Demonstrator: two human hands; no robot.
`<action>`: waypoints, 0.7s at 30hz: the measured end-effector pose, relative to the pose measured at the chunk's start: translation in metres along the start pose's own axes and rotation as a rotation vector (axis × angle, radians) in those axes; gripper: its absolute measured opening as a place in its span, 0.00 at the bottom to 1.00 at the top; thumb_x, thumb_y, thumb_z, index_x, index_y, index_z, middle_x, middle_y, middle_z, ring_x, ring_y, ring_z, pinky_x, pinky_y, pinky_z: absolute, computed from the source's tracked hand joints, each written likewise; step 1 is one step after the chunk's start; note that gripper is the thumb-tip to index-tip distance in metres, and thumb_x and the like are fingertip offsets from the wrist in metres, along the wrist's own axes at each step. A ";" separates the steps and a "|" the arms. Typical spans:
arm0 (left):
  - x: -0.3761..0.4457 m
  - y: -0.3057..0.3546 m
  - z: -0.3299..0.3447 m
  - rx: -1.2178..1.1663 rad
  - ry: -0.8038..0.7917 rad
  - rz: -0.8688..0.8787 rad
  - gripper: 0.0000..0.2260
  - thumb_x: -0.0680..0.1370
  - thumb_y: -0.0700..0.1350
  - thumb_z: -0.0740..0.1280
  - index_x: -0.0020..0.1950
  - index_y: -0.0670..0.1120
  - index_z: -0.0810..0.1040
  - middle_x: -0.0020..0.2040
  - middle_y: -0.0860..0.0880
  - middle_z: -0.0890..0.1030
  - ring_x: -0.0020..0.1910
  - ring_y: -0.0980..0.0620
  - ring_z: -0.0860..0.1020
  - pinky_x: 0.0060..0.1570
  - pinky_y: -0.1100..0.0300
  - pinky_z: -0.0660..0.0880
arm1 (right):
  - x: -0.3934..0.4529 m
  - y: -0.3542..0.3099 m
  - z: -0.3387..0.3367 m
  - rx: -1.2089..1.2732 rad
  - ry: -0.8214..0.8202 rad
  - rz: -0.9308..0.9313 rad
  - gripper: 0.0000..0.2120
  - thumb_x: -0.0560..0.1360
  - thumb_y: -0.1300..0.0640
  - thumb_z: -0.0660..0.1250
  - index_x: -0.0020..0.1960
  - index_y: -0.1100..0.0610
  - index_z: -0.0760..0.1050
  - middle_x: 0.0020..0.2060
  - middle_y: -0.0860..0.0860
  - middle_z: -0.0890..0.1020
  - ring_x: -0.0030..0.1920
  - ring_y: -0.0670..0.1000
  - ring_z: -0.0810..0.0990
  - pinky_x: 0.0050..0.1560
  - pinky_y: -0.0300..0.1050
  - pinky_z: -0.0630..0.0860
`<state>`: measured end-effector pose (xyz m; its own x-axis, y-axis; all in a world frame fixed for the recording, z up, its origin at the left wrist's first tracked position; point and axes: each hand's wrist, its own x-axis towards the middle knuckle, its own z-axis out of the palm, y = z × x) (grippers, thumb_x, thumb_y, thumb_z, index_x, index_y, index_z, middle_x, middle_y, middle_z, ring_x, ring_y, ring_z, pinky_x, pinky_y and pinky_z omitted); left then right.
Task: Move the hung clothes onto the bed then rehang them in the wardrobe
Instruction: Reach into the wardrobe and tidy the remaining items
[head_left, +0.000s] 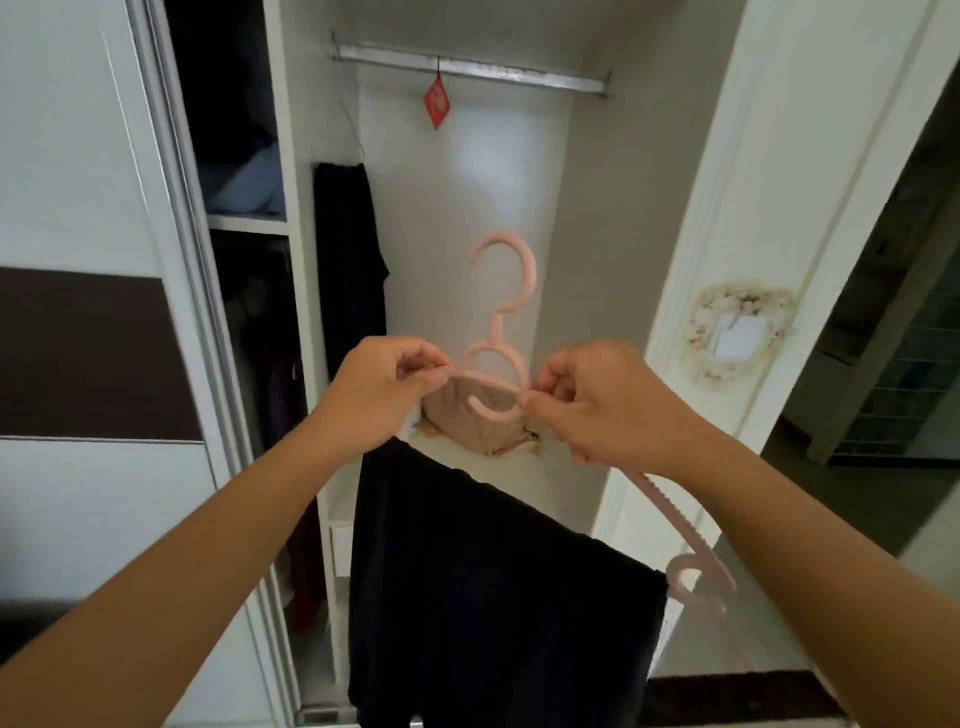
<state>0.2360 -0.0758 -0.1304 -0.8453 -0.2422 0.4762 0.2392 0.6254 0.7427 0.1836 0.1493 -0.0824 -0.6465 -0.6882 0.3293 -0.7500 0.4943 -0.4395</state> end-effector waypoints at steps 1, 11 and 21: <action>0.015 -0.009 -0.009 0.012 0.012 0.011 0.05 0.78 0.41 0.70 0.49 0.50 0.84 0.42 0.56 0.84 0.44 0.62 0.80 0.50 0.66 0.74 | 0.019 -0.004 0.004 -0.023 0.022 -0.007 0.12 0.77 0.53 0.69 0.38 0.58 0.78 0.22 0.47 0.78 0.23 0.44 0.79 0.34 0.41 0.79; 0.156 -0.054 -0.087 0.215 0.067 0.127 0.10 0.78 0.45 0.70 0.60 0.51 0.81 0.55 0.54 0.82 0.57 0.58 0.77 0.61 0.58 0.73 | 0.200 -0.037 0.012 -0.020 0.216 0.056 0.12 0.76 0.56 0.69 0.37 0.62 0.79 0.26 0.55 0.82 0.23 0.47 0.80 0.32 0.40 0.79; 0.275 -0.075 -0.122 0.650 0.106 0.158 0.15 0.80 0.46 0.67 0.67 0.48 0.75 0.61 0.47 0.78 0.56 0.48 0.77 0.56 0.49 0.76 | 0.356 -0.029 -0.010 -0.061 0.337 0.106 0.11 0.74 0.56 0.71 0.38 0.64 0.81 0.28 0.56 0.83 0.28 0.53 0.83 0.36 0.48 0.83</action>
<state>0.0440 -0.2797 0.0021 -0.7645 -0.1614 0.6241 -0.0078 0.9704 0.2415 -0.0267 -0.1051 0.0555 -0.7229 -0.4229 0.5463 -0.6770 0.5913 -0.4381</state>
